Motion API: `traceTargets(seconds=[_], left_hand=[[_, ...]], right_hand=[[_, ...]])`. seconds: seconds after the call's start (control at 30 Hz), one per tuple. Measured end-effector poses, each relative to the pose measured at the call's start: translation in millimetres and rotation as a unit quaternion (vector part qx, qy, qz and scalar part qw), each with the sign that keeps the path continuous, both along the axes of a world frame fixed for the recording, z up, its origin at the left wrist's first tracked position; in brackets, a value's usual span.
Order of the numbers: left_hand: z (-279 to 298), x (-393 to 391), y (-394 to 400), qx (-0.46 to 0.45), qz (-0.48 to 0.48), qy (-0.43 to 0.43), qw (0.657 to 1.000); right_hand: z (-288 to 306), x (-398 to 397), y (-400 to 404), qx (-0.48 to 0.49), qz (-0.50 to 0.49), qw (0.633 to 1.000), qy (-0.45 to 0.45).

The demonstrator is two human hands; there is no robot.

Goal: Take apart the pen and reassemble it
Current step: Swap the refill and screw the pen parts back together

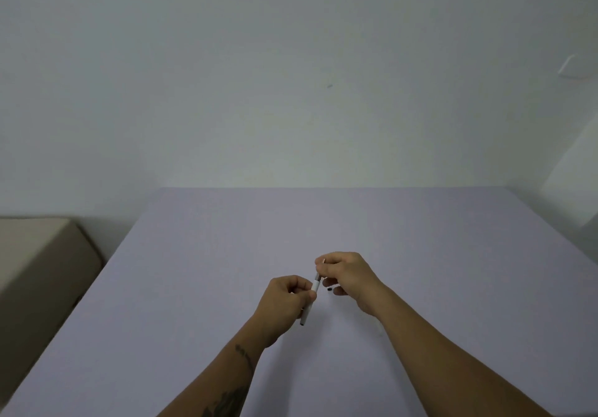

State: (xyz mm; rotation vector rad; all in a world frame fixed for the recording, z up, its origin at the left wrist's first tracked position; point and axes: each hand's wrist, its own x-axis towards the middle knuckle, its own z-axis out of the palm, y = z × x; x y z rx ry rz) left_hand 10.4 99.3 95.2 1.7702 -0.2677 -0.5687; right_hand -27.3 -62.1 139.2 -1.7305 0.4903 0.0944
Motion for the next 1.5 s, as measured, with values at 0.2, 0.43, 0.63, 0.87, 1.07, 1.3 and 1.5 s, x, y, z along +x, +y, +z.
traceTargets(seconds=[0.2,0.43,0.63,0.87,1.07,1.3,1.5], left_hand=[[-7,17,20,0.002,-0.007,0.0,1.0],[-17,23,27,-0.002,-0.003,0.001,1.0],[-20,26,28,-0.006,0.001,0.004,1.0],[-21,32,21,-0.009,0.003,0.004,1.0],[-19,40,15,-0.015,0.007,0.01,1.0],[-20,46,4,0.004,0.012,-0.004,1.0],[-25,47,-6,0.016,0.018,-0.002,1.0]], right_hand=[[-6,9,23,0.001,-0.013,1.0,0.012],[-7,16,39,-0.051,-0.035,0.998,0.013],[-5,18,34,0.019,-0.025,0.999,0.035],[-9,27,35,-0.045,-0.049,0.998,0.02],[-7,28,20,0.086,-0.039,0.995,0.035],[-15,39,15,0.052,-0.076,0.995,0.025],[-19,43,5,0.051,-0.082,0.994,0.047]])
